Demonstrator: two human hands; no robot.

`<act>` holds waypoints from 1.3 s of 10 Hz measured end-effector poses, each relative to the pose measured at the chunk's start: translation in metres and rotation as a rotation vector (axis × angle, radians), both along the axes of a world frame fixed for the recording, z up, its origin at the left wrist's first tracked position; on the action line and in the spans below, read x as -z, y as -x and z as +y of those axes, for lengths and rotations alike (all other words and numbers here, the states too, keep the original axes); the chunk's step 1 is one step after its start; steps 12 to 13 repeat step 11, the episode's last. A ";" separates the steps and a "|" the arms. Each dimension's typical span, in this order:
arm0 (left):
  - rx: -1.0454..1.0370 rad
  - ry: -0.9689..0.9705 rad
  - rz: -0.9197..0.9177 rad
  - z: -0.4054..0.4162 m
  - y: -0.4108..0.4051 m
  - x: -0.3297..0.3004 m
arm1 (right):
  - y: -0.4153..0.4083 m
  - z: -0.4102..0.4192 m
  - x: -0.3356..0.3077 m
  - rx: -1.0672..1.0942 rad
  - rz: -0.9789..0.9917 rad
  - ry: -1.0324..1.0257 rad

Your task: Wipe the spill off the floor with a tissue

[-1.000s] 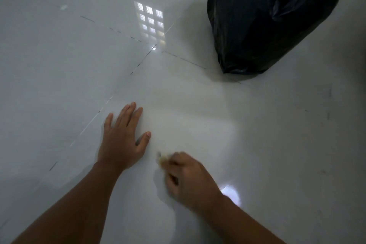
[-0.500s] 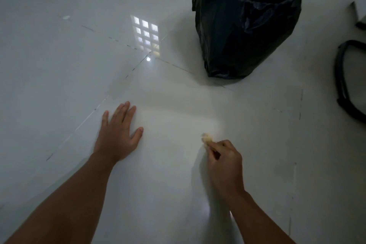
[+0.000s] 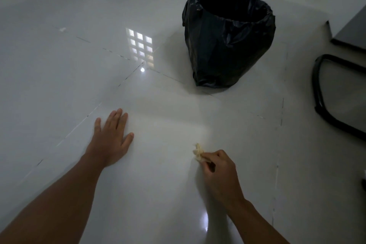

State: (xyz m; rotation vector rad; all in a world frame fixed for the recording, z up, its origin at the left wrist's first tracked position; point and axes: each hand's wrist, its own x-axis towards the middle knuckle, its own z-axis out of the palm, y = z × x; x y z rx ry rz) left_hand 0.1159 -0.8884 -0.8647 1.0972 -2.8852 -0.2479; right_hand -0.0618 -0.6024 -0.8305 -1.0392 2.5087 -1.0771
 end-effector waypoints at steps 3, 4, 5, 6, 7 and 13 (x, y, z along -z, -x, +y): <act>0.030 -0.293 0.093 0.027 0.033 -0.038 | 0.046 -0.002 -0.035 0.062 0.051 0.034; 0.250 -0.280 0.031 0.025 0.065 -0.084 | 0.068 -0.021 -0.069 0.066 0.072 0.047; 0.407 -0.156 0.074 0.014 0.118 -0.148 | 0.102 -0.052 -0.123 0.035 0.166 0.055; 0.452 0.019 0.231 0.009 0.188 -0.209 | 0.146 -0.079 -0.186 0.110 0.206 0.159; 0.367 0.088 0.351 0.012 0.244 -0.247 | 0.172 -0.100 -0.234 0.225 0.042 0.329; 0.358 0.011 0.165 -0.001 0.295 -0.241 | 0.201 -0.067 -0.321 0.200 -0.241 0.576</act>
